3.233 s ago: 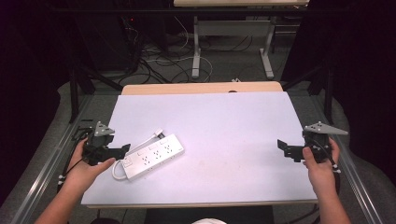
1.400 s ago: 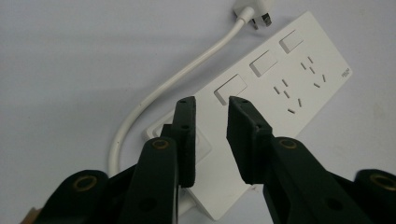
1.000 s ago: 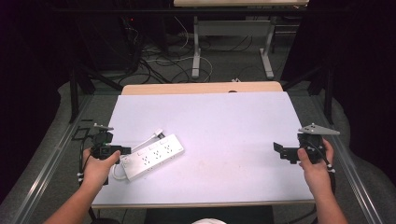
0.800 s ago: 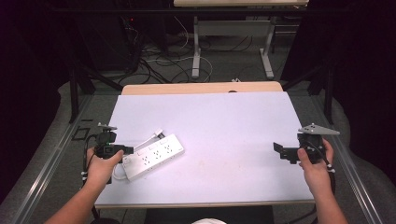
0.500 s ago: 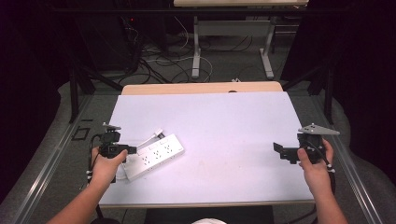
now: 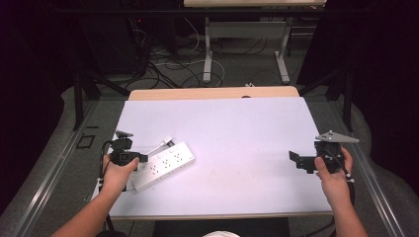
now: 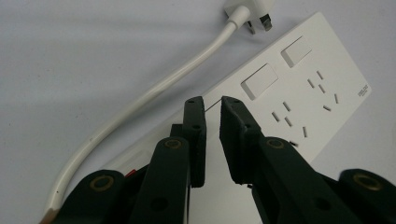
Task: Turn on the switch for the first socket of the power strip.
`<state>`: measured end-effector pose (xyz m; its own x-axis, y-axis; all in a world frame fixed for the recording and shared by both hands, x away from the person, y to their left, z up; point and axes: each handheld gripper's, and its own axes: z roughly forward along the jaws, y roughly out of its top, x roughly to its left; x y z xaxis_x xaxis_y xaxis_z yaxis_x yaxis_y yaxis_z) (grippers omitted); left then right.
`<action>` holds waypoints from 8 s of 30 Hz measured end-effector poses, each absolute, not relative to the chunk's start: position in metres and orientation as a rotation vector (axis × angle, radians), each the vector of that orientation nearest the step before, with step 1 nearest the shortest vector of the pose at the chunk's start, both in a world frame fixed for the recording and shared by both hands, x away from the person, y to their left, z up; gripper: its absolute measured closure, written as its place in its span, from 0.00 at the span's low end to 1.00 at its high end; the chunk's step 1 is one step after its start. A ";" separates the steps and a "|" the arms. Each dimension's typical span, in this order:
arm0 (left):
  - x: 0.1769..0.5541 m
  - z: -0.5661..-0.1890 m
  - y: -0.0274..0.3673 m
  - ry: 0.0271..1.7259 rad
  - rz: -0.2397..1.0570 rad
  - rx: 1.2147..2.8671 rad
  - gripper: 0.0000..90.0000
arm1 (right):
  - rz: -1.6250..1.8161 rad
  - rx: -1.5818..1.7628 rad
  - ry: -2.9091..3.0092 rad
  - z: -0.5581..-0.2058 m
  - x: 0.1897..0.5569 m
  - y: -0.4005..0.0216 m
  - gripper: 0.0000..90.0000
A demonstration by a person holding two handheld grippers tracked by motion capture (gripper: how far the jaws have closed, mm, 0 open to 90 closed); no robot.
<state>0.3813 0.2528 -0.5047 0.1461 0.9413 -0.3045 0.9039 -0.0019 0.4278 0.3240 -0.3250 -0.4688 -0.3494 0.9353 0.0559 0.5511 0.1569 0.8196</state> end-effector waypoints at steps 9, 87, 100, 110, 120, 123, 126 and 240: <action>0.384 -0.510 0.254 1.752 0.099 1.915 0.91 | 1.076 1.411 1.964 -0.470 0.324 -0.324 0.00; 0.384 -0.517 0.252 1.722 0.131 1.947 0.99 | 1.073 1.409 1.988 -0.472 0.326 -0.322 0.00; 0.382 -0.516 0.251 1.695 0.126 1.944 0.93 | 1.063 1.407 1.988 -0.472 0.326 -0.323 0.00; 0.381 -0.513 0.246 1.651 0.148 1.958 0.81 | 1.068 1.411 1.986 -0.474 0.326 -0.323 0.00; 0.381 -0.513 0.241 1.600 0.176 1.957 0.63 | 1.073 1.415 1.982 -0.474 0.326 -0.322 0.00; 0.381 -0.514 0.240 1.588 0.194 1.960 0.59 | 1.072 1.415 1.981 -0.474 0.326 -0.322 0.00; 0.381 -0.514 0.239 1.563 0.216 1.964 0.54 | 1.070 1.415 1.981 -0.474 0.326 -0.322 0.00; 0.355 -0.455 0.292 1.348 0.418 1.681 0.01 | 1.066 1.423 1.976 -0.478 0.328 -0.327 0.00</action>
<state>0.3549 0.2916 -0.4549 0.3446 0.8999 -0.2671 0.5907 0.0132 0.8067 0.3280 -0.3269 -0.4776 -0.3451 0.9367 0.0592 0.5635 0.1563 0.8112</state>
